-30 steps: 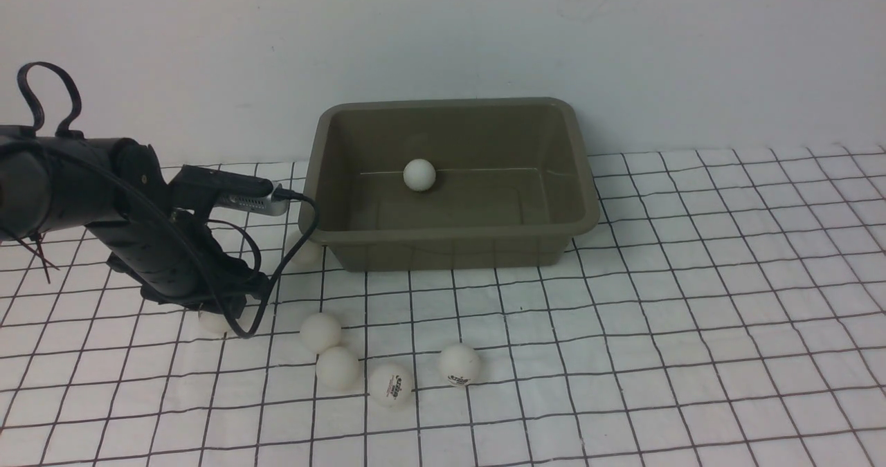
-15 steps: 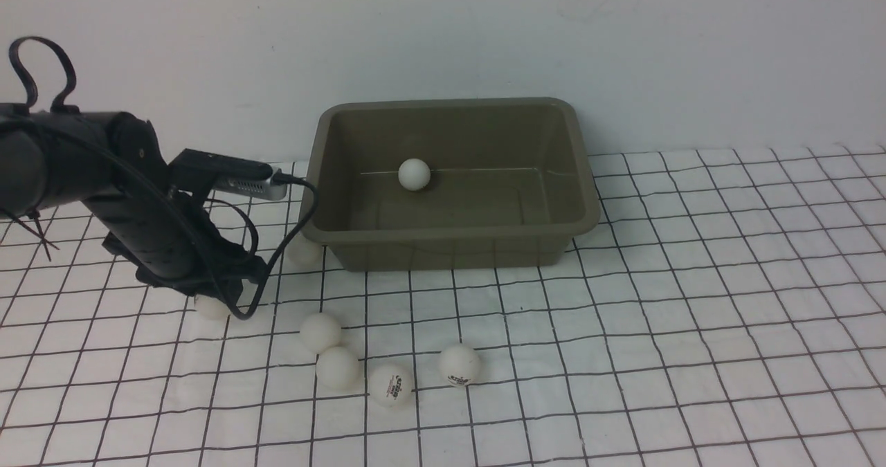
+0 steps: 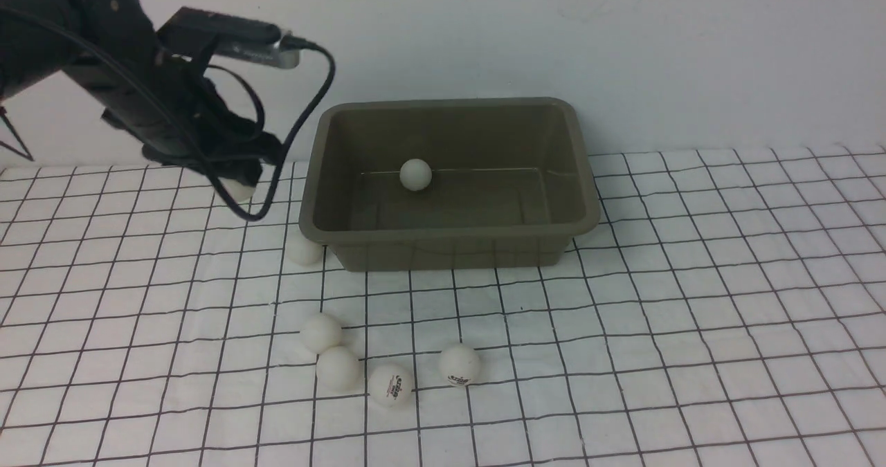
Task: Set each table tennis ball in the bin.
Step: Use the left arm to put the table tennis ball into the box, then use the left arm to clamp the table tennis ball closest to it
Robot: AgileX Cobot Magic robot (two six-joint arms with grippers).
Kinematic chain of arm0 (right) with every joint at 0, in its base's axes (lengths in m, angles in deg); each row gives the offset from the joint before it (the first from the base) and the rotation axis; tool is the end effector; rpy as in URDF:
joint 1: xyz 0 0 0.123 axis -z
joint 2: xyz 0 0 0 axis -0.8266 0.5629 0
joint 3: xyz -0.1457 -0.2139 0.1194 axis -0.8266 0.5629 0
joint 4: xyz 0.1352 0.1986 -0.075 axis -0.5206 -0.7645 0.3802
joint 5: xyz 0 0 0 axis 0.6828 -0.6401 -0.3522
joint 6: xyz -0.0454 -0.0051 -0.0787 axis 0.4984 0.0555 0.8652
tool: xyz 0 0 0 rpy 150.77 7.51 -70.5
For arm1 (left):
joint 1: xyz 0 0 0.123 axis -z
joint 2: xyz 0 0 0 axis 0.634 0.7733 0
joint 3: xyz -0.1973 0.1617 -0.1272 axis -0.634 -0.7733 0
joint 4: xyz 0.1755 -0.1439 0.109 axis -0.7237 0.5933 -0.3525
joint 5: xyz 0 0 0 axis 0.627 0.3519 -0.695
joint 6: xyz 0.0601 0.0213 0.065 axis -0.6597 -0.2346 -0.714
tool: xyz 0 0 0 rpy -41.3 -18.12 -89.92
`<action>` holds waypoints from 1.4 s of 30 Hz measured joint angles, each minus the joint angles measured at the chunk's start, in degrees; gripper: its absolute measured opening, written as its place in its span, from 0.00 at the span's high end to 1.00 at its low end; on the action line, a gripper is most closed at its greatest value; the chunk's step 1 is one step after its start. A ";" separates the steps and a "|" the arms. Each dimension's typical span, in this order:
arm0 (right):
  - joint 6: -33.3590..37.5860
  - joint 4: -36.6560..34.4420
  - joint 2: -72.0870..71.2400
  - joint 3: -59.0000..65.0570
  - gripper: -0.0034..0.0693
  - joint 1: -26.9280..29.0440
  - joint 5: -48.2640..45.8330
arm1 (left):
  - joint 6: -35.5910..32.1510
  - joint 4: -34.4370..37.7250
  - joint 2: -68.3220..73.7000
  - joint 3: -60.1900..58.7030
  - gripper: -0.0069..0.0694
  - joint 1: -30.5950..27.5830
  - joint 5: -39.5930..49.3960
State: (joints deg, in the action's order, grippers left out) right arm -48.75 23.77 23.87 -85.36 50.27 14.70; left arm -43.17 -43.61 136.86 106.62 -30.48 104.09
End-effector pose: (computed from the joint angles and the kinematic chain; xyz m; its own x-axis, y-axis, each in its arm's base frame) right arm 0.0670 0.0044 0.4605 -0.5366 -0.2624 -0.8020 -0.1934 0.9634 -0.1857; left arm 0.3903 -0.0663 0.2916 -0.8248 0.2524 -0.5060 0.2860 0.9581 0.0117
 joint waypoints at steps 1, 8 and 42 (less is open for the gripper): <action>0.00 0.00 0.00 0.00 0.96 0.00 0.00 | 0.00 0.14 0.27 0.93 0.48 1.53 -0.67; -0.06 1.03 0.00 0.00 0.96 0.00 0.00 | 0.00 -0.31 6.90 7.01 0.48 9.78 -5.89; -2.97 1.48 -16.07 0.00 0.96 0.00 -0.29 | -1.65 -4.80 11.41 12.75 0.29 10.44 -5.41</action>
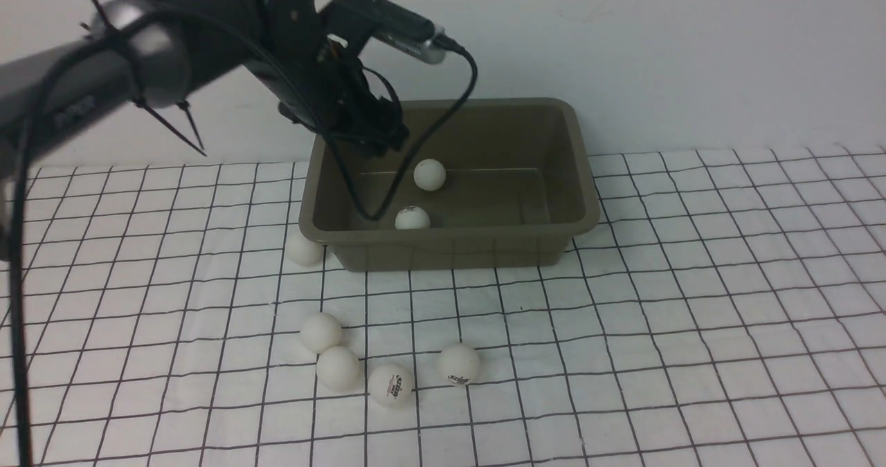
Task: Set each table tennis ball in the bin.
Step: Use the left arm to clamp the table tennis ball closest to it
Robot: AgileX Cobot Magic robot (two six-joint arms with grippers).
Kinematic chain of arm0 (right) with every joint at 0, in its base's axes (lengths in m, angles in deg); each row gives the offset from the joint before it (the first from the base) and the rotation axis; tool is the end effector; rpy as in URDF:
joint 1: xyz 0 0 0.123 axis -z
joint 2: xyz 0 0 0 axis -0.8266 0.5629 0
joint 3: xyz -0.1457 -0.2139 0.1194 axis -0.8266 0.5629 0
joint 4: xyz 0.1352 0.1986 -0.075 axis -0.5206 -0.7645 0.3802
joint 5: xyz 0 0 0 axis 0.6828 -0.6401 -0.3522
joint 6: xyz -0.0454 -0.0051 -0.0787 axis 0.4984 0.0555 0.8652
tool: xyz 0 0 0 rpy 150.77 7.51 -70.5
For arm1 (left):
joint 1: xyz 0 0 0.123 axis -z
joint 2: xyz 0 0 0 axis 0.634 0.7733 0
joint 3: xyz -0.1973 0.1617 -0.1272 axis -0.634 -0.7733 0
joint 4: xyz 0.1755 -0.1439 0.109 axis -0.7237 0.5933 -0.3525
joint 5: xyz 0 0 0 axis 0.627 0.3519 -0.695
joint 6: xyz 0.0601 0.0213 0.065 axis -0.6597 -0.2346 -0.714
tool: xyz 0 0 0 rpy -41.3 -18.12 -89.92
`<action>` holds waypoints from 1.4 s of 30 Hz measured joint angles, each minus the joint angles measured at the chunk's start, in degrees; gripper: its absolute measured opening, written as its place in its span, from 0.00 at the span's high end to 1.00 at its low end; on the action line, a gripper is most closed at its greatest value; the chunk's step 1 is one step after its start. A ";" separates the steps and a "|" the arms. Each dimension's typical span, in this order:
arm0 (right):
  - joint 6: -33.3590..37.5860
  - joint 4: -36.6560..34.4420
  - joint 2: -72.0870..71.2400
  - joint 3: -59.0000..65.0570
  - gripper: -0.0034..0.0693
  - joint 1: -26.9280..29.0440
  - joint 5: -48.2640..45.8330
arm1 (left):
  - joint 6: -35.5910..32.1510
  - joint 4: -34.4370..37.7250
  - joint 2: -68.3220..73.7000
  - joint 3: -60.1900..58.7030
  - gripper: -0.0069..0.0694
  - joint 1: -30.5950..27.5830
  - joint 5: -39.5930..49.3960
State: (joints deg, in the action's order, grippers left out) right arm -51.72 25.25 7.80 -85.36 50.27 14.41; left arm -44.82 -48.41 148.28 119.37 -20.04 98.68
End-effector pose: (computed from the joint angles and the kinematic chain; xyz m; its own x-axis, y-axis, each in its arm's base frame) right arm -0.0287 -0.0071 0.4655 -0.3081 -0.1961 -0.9309 -0.1026 0.9797 -0.1724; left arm 0.4306 -0.1504 0.2782 -0.6719 0.4518 -0.5868 0.4748 0.8709 0.1270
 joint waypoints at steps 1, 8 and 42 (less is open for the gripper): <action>0.00 0.00 0.00 0.00 0.96 0.00 0.00 | 0.00 0.00 -0.30 0.00 0.29 -0.12 0.00; 0.00 0.84 -0.27 6.13 0.96 0.00 0.09 | -0.80 2.52 -10.43 -4.51 0.29 -11.62 11.28; 1.32 -11.25 -0.21 17.19 0.96 0.00 0.50 | -4.82 13.72 -12.00 -37.69 0.29 -4.47 -9.89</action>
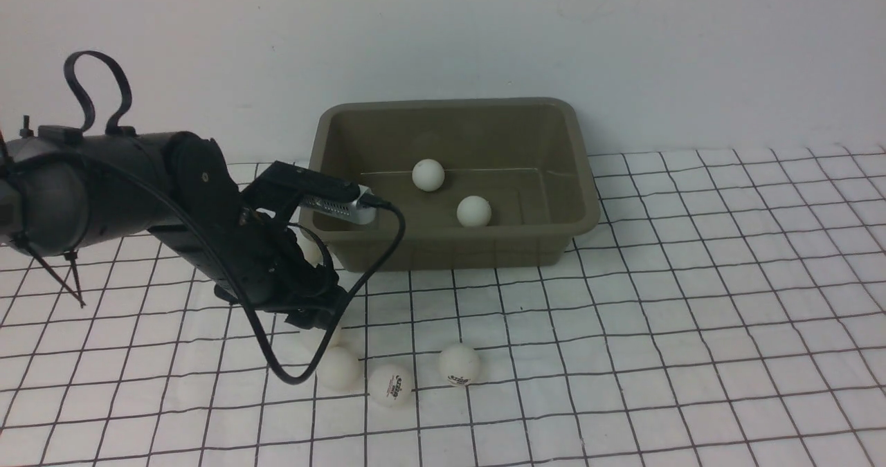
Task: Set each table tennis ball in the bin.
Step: Use the left arm to clamp the table tennis ball closest to it
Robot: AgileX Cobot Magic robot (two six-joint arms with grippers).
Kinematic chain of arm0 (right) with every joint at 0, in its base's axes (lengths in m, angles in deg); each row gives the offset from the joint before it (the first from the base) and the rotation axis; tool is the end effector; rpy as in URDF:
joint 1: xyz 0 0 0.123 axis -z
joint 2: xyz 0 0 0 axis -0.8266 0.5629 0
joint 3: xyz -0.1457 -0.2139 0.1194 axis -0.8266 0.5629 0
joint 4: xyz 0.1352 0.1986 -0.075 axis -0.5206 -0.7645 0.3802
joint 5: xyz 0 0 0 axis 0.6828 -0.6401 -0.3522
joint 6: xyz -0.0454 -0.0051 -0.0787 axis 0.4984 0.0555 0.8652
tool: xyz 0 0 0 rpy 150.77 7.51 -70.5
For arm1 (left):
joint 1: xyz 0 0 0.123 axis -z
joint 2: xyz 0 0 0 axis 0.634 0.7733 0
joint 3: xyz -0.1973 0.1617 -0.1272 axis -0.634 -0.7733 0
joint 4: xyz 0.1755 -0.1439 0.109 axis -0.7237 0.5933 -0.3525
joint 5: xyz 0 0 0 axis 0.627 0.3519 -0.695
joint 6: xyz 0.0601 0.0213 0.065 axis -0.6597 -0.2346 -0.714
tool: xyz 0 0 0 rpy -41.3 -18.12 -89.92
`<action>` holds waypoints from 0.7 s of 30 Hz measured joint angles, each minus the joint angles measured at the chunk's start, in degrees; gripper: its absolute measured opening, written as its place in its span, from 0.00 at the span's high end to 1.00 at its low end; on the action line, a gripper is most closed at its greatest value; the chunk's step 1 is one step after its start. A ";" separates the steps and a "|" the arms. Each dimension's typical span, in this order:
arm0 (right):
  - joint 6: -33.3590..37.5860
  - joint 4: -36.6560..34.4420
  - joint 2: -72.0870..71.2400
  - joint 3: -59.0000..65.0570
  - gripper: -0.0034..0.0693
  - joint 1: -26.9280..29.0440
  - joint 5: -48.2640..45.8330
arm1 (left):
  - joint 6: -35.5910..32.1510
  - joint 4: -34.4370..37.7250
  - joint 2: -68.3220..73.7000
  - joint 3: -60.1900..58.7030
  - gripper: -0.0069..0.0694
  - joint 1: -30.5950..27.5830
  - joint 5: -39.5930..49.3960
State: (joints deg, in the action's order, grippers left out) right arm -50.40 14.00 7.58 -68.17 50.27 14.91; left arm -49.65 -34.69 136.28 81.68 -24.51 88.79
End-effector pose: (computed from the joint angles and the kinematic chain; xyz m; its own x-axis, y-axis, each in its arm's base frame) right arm 0.0149 0.0143 0.3961 -0.5397 -0.1849 -0.8213 -0.2832 0.9586 -0.0297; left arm 0.3355 -0.1013 0.1856 -0.8654 0.3250 -0.3815 0.3836 0.9194 -0.0868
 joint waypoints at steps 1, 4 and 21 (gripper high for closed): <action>0.06 -0.17 0.00 0.00 0.96 0.00 0.00 | 0.04 -0.05 0.31 0.00 0.29 0.00 -0.38; 0.13 -0.28 0.00 0.00 0.96 0.00 -0.02 | 0.16 -0.05 1.19 0.00 0.29 0.00 -1.23; 0.17 -0.40 0.00 0.00 0.96 0.00 0.32 | -0.44 1.55 5.82 0.00 0.30 0.00 -4.13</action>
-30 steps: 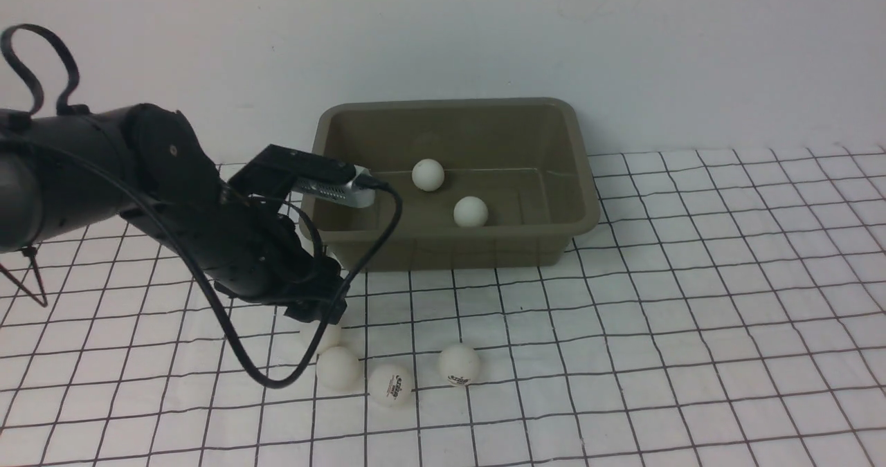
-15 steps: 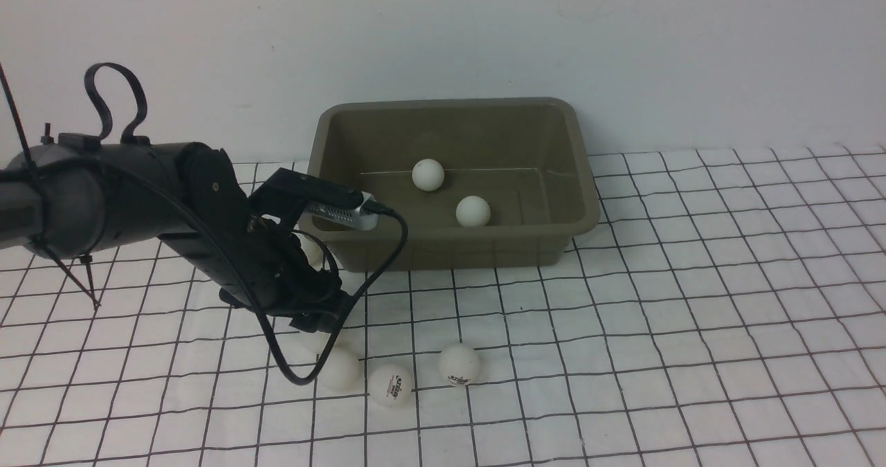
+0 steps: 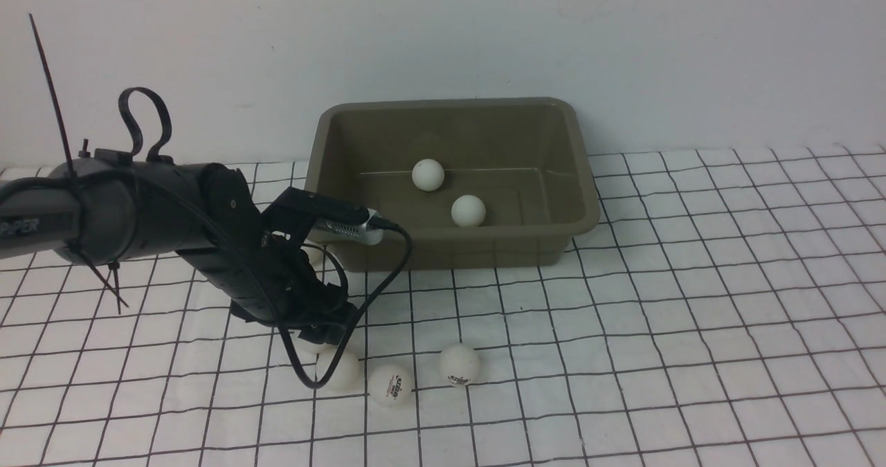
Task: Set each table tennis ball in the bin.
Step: Use the left arm to clamp the table tennis ball closest to it, then use the left arm to put the table tennis ball into the box
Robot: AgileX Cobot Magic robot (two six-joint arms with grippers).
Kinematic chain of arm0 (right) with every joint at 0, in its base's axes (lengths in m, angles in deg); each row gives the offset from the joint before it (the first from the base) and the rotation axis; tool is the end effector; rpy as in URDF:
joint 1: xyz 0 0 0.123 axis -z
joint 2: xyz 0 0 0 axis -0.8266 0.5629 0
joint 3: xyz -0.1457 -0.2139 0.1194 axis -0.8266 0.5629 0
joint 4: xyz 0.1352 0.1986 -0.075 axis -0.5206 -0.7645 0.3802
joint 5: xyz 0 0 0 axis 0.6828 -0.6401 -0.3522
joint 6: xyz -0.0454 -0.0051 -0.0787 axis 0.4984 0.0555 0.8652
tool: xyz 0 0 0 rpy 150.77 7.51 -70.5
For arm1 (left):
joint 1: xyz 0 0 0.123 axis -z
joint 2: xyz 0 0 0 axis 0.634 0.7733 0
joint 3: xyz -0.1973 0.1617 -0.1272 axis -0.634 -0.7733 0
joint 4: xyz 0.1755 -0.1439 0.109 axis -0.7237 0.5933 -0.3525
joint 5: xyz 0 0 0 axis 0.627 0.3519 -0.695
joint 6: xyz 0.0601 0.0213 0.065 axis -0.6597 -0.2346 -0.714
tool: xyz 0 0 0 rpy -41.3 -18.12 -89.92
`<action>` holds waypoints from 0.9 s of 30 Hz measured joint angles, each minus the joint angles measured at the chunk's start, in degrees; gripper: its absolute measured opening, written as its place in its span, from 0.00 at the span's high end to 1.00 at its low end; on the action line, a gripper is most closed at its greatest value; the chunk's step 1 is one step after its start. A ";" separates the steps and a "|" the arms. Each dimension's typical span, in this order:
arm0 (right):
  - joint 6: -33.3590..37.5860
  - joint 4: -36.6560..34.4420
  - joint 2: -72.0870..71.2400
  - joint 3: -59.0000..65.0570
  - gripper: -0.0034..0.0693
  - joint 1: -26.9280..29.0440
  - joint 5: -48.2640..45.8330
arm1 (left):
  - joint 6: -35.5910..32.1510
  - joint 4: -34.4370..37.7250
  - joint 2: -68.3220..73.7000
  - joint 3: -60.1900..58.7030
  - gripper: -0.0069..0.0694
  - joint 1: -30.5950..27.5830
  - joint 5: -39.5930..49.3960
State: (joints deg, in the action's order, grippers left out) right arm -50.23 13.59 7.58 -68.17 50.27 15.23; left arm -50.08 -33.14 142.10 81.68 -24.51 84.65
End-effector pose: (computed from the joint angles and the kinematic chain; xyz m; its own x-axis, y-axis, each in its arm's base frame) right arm 0.0150 0.0149 0.3965 -0.5341 -0.1843 -0.8251 -0.2882 0.9572 -0.0272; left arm 0.3461 -0.1041 0.1518 -0.8843 0.3045 -0.3539 0.3591 0.9280 -0.0989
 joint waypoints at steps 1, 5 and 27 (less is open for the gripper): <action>0.00 -0.06 0.00 0.00 0.96 0.00 0.00 | 0.00 0.06 0.00 0.00 0.31 0.00 -0.18; 0.00 -0.17 0.00 0.00 0.96 0.00 0.03 | 0.00 0.37 0.12 0.00 0.41 0.00 -1.15; 0.00 -0.17 0.00 0.00 0.96 0.00 1.39 | 7.43 -12.07 -16.99 1.22 0.46 0.19 9.46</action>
State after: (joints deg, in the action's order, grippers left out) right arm -50.23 13.42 7.58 -68.17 50.27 16.62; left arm -42.65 -45.21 125.11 82.90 -24.32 94.11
